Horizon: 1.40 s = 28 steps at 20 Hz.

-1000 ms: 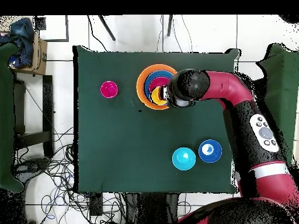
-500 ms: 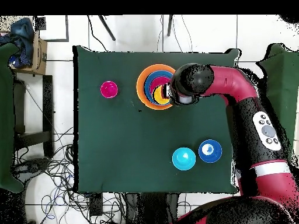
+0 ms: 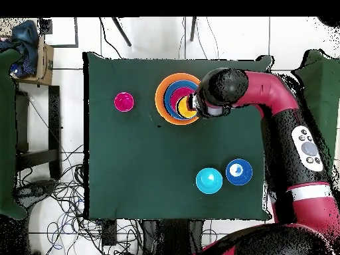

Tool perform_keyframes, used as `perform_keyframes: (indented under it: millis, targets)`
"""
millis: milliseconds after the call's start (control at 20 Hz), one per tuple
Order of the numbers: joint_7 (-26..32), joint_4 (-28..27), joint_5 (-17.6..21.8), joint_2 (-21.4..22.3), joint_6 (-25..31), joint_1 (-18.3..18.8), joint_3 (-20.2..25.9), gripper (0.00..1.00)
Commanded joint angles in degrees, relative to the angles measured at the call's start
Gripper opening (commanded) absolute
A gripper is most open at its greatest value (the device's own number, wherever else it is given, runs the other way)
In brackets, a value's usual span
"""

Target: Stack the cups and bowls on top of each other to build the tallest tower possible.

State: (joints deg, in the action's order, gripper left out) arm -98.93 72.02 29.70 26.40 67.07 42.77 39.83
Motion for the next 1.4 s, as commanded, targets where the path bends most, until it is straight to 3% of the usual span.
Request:
perform_keyframes:
  millis: [50,1400]
  targets:
    - [11.18,-3.49,1.02,1.31,2.61,-0.71,-0.08,0.00]
    - [9.25,-5.53,1.95,-0.30,1.58,-2.19,-1.29,0.00]
